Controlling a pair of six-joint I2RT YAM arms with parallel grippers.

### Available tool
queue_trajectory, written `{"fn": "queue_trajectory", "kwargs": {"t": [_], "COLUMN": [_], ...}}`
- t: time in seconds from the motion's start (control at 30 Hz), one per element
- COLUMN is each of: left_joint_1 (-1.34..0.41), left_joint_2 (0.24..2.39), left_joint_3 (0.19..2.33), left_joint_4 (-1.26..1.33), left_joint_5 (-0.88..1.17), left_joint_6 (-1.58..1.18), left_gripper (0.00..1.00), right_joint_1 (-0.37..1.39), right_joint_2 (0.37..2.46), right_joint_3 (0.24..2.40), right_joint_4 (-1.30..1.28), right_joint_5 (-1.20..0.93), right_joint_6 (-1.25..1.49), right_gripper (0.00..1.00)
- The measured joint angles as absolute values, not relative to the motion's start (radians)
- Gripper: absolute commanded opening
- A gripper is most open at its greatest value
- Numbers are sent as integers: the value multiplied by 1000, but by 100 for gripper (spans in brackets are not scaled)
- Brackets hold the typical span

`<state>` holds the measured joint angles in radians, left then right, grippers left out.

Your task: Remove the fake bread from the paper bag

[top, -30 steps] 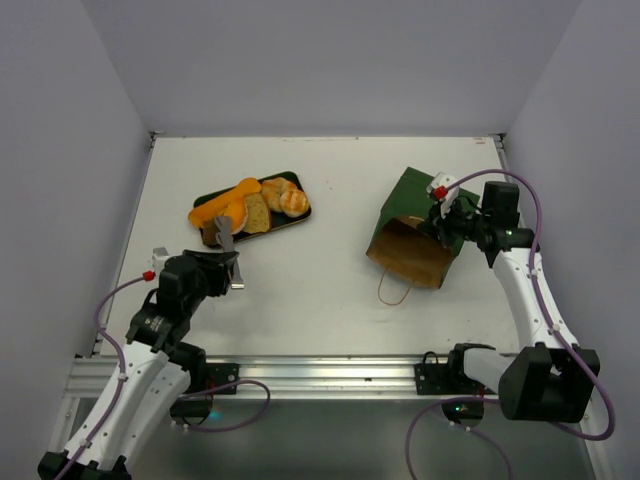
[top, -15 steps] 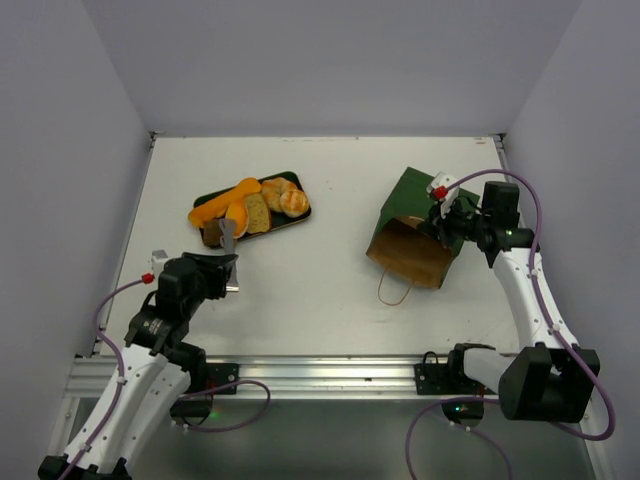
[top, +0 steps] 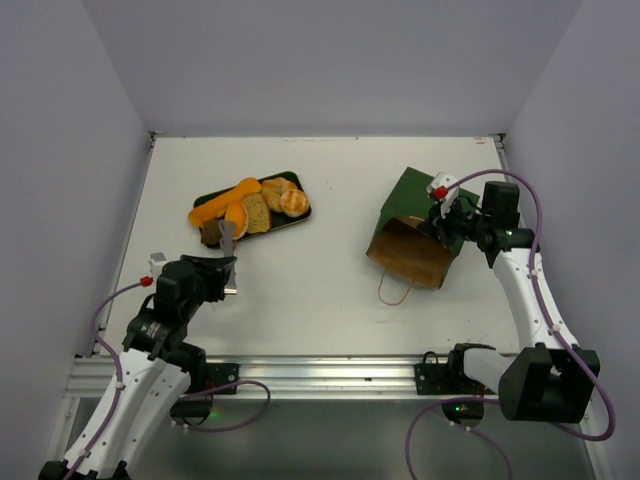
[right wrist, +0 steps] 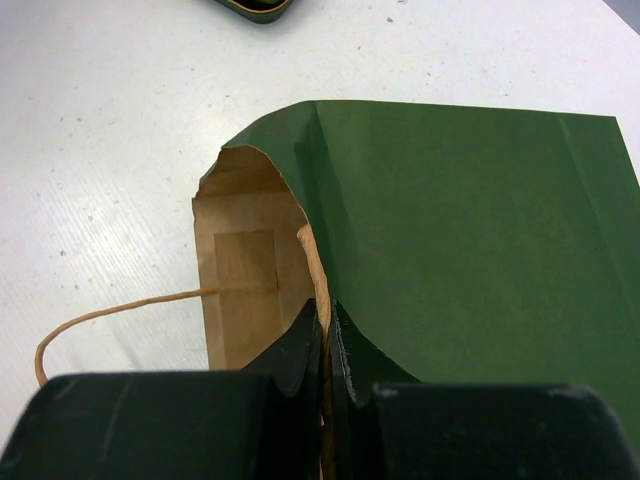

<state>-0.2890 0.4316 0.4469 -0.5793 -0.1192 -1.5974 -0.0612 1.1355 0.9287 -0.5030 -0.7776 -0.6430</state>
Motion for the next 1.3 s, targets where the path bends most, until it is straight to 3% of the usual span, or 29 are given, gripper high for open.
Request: {"fn": "queue_trajectory", "kwargs": {"t": [1.3], "left_joint_1": [-289], "left_joint_2": [330], "left_joint_3": [447], "left_joint_4": [-681], "left_joint_5": [-116], "left_joint_6": [-1599], "left_gripper": [47], "right_joint_1": [-61], "right_joint_2": [1129], "right_joint_3": [929], "right_joint_4": [-503], "right_joint_5": [-778], "right_joint_6": [-643], "right_gripper": [0]}}
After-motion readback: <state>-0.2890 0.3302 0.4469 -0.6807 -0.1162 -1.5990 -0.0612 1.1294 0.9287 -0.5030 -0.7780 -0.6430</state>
